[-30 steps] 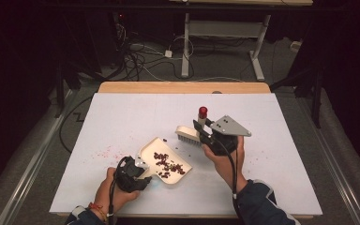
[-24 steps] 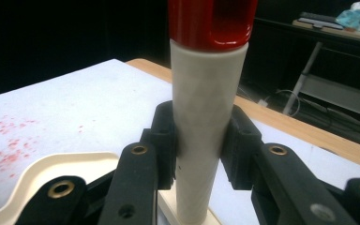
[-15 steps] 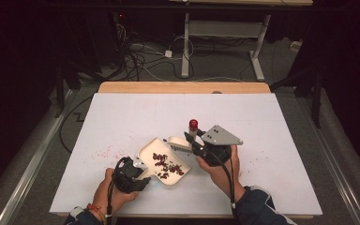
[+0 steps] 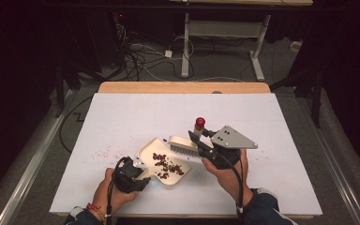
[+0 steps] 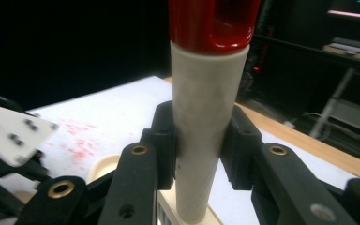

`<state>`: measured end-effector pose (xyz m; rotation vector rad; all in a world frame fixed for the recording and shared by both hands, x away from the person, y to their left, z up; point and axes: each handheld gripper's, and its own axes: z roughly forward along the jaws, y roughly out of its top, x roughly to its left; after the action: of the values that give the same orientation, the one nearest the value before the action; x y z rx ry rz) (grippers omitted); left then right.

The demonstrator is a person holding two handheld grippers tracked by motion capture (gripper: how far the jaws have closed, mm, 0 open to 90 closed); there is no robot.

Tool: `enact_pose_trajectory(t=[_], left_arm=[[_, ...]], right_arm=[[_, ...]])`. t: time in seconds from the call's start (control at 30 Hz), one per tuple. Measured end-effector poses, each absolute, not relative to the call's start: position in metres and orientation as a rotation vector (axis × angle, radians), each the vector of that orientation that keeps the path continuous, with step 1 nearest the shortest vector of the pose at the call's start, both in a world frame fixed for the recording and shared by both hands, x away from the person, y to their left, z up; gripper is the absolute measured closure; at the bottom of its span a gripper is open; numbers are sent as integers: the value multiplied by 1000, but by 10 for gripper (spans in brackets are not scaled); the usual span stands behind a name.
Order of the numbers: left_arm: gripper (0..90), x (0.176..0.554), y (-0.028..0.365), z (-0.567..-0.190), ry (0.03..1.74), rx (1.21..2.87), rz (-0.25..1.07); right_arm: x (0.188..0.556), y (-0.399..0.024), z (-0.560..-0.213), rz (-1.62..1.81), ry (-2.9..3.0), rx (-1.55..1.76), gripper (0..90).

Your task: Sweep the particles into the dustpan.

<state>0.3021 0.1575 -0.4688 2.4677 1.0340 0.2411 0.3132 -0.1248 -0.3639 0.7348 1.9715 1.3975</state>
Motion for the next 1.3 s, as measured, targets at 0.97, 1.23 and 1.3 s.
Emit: enact_pose_trajectory(t=[0.97, 1.23, 1.3], left_arm=[[636, 302, 160, -467, 1041, 2459, 237], [636, 303, 162, -468, 1047, 2458, 229], [636, 303, 162, -468, 1048, 2457, 228]], right_arm=[[295, -137, -368, 1397, 2037, 736, 702], [327, -134, -366, 1385, 1977, 753, 702], [338, -130, -366, 1381, 1960, 756, 702]])
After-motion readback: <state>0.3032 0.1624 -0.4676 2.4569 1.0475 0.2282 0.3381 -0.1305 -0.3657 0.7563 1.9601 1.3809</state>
